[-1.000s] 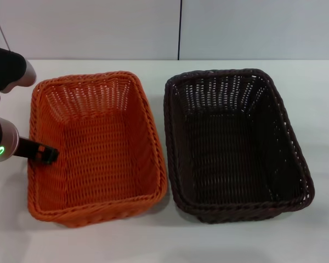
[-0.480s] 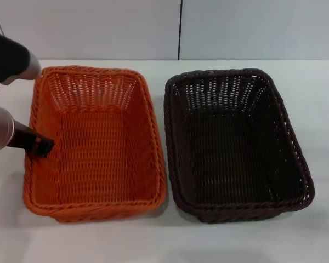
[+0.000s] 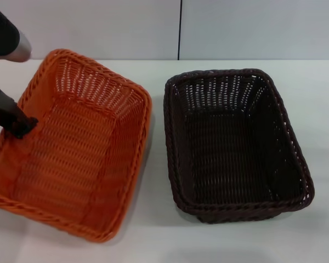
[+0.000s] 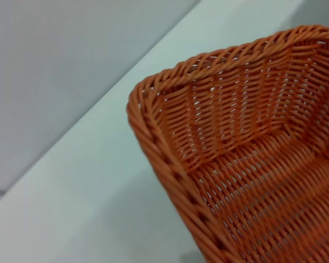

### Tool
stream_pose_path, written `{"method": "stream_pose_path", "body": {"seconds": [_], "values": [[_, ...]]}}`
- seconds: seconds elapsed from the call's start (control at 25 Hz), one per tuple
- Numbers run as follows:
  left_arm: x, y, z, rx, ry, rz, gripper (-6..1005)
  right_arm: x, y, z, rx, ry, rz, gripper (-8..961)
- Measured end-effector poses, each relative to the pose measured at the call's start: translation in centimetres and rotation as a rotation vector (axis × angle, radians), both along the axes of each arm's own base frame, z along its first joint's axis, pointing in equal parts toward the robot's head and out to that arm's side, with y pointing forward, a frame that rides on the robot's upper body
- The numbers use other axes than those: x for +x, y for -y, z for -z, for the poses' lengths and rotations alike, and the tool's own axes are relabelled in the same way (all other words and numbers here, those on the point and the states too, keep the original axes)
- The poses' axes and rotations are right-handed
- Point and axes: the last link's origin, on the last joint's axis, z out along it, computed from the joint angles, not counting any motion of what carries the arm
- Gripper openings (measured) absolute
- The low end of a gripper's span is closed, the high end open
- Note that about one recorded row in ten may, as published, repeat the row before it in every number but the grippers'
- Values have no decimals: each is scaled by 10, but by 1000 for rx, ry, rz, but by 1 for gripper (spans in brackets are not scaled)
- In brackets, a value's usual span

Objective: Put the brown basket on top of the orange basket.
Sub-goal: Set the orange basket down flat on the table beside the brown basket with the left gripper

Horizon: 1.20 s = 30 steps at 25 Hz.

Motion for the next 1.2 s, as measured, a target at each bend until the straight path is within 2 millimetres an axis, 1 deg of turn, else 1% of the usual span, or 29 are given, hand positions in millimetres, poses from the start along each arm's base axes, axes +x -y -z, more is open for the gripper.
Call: {"method": "stream_pose_path", "body": {"seconds": [0.04, 0.08, 0.12, 0.16, 0.28, 0.32, 0.4, 0.44, 0.48, 0.52, 0.6, 0.76, 0.8, 0.84, 0.92, 0.96, 1.0, 1.08, 1.12, 1.2], "values": [[1, 0, -1, -12, -6, 9, 247, -1, 0, 1, 0, -3, -2, 595], [8, -1, -7, -47, -29, 52, 236, -2, 1, 3, -5, -6, -6, 595], [8, -1, -7, -47, -29, 52, 226, -2, 1, 3, -5, -6, -6, 595], [12, -1, -9, -72, -52, 88, 215, -2, 1, 4, -9, -7, -7, 595], [16, 0, -10, -116, -90, 137, 202, -3, 4, 6, -15, -12, -9, 595], [20, 0, -10, -158, -123, 183, 198, -3, 4, 6, -15, -12, -9, 595], [20, 0, -10, -158, -123, 183, 190, -4, 5, 7, -18, -16, -13, 595], [28, -5, -13, -223, -187, 271, 186, -5, 5, 8, -20, -17, -15, 595], [32, -6, -13, -271, -227, 322, 182, -5, 5, 8, -20, -18, -16, 595], [32, -6, -13, -271, -227, 322, 177, -5, 5, 8, -20, -18, -16, 595], [39, -7, -13, -337, -277, 401, 169, -6, 5, 9, -27, -17, -19, 595], [41, -8, -13, -350, -283, 413, 153, -7, 3, 11, -35, -17, -25, 595], [48, -8, -12, -396, -276, 443, 149, -8, 2, 12, -41, -17, -29, 595], [51, -7, -9, -428, -266, 461, 145, -8, 2, 12, -41, -17, -29, 595], [51, -7, -9, -428, -266, 461, 145, -10, 2, 13, -48, -16, -35, 595], [53, -5, -5, -455, -259, 478, 146, -10, 2, 13, -48, -16, -35, 595], [53, -5, -5, -455, -259, 478, 146, -10, 1, 14, -48, -16, -37, 596], [53, -12, 13, -543, -224, 498, 145, -11, 1, 13, -48, -16, -37, 596], [53, -12, 13, -543, -224, 498, 144, -11, 0, 13, -47, -15, -37, 596], [55, -27, 24, -563, -186, 493, 142, -11, -1, 11, -43, -13, -38, 596]]}}
